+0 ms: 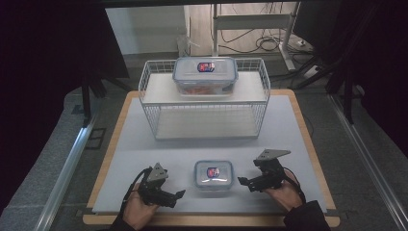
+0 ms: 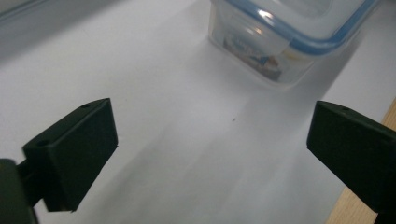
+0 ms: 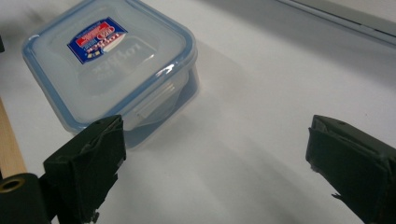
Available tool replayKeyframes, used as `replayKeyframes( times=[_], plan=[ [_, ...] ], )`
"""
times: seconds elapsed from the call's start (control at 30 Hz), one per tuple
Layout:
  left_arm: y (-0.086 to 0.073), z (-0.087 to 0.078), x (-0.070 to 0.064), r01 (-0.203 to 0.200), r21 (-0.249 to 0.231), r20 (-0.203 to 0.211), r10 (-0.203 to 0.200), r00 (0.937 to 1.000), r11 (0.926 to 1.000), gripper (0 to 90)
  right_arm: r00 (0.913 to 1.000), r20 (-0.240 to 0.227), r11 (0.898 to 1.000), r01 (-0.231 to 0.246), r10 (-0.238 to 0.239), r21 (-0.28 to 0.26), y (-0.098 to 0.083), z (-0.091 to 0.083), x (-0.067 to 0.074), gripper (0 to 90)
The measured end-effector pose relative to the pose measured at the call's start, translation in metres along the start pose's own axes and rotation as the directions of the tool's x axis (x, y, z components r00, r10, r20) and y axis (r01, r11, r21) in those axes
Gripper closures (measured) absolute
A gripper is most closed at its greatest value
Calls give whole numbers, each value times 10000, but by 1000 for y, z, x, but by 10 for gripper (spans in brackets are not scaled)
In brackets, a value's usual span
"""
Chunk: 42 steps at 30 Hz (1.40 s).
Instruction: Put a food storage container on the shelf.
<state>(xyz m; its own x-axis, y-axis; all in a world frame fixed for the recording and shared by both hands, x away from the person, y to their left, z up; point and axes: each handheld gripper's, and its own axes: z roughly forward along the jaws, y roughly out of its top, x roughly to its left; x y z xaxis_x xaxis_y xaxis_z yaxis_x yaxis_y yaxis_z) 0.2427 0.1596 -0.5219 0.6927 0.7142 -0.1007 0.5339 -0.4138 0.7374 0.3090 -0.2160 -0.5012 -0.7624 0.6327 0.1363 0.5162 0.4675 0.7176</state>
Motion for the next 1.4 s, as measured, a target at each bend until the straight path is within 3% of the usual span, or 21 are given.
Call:
replayKeyframes(
  times=[0.23, 0.33, 0.4, 0.43, 0.5, 0.63, 0.8, 0.83, 0.87, 0.9, 0.97, 1.0, 1.03, 1.07, 1.1, 1.13, 1.2, 1.23, 1.33, 1.4],
  plan=[
    [10, 3, -1, 162, -22, 391, -161, 9991, 9999, 26, 9999, -92, 9998, 139, -137, 156, 3, 3, 4, 43],
    [16, 6, -1, 247, 93, 482, -252, 9985, 9997, 44, 9985, -275, 9980, 491, -480, 404, 7, 7, 11, 37],
    [20, 7, 0, 467, -60, 880, -460, 9951, 9989, 47, 9984, -291, 9978, 499, -487, 427, 10, 9, 16, 34],
    [26, 9, 1, 682, -229, 1339, -646, 9889, 9974, 57, 9981, -507, 9980, 374, -349, 502, 12, 11, 17, 34],
    [31, 12, 0, 745, -280, 1619, -690, 9844, 9968, 65, 9971, -747, 9984, 178, -138, 533, 14, 11, 19, 53],
    [37, 21, -1, 713, -144, 1860, -674, 9802, 9974, 67, 9952, -975, 9987, -54, 103, 508, 20, 11, 22, 141],
    [44, 38, -4, 556, 374, 2137, -624, 9749, 9978, 67, 9932, -1126, 9979, -244, 311, 601, 22, 19, 21, 145],
    [45, 44, -3, 604, 509, 2281, -705, 9711, 9969, 68, 9887, -1396, 9964, -447, 545, 724, 22, 25, 20, 145],
    [45, 44, -3, 604, 509, 2281, -705, 9711, 9969, 67, 9851, -1574, 9954, -582, 696, 761, 22, 28, 19, 151],
    [45, 47, -3, 718, 519, 2460, -824, 9658, 9961, 67, 9851, -1574, 9954, -582, 696, 761, 22, 28, 19, 151],
    [47, 55, -4, 877, 653, 2894, -1030, 9516, 9940, 68, 9700, -2090, 9901, -1069, 1239, 911, 22, 35, 16, 162],
    [47, 55, -4, 877, 653, 2894, -1030, 9516, 9940, 70, 9700, -2090, 9901, -1069, 1239, 911, 22, 35, 16, 162],
    [48, 62, -7, 677, 920, 2951, -921, 9510, 9935, 49, 9553, -2443, 9838, -1442, 1666, 1068, 21, 38, 14, 189],
    [48, 62, -7, 677, 920, 2951, -921, 9510, 9935, 25, 9488, -2576, 9811, -1587, 1826, 1112, 21, 39, 13, 208],
    [47, 65, -12, 474, 1060, 2810, -757, 9567, 9932, 19, 9436, -2666, 9784, -1705, 1963, 1171, 21, 40, 12, 206],
    [47, 65, -12, 474, 1060, 2810, -757, 9567, 9932, 27, 9436, -2666, 9784, -1705, 1963, 1171, 21, 40, 12, 206],
    [47, 61, -16, 326, 1076, 2539, -591, 9654, 9937, 44, 9455, -2578, 9774, -1722, 1989, 1226, 21, 38, 13, 228],
    [47, 56, -18, 302, 975, 2402, -529, 9693, 9948, 81, 9506, -2469, 9793, -1624, 1880, 1204, 22, 34, 15, 265],
    [45, 49, -16, 545, 702, 2567, -709, 9639, 9960, 132, 9587, -2322, 9838, -1422, 1644, 1093, 21, 28, 18, 330],
    [44, 47, -14, 673, 613, 2663, -813, 9605, 9958, 185, 9588, -2316, 9839, -1431, 1647, 1070, 20, 27, 19, 357]
  ],
)
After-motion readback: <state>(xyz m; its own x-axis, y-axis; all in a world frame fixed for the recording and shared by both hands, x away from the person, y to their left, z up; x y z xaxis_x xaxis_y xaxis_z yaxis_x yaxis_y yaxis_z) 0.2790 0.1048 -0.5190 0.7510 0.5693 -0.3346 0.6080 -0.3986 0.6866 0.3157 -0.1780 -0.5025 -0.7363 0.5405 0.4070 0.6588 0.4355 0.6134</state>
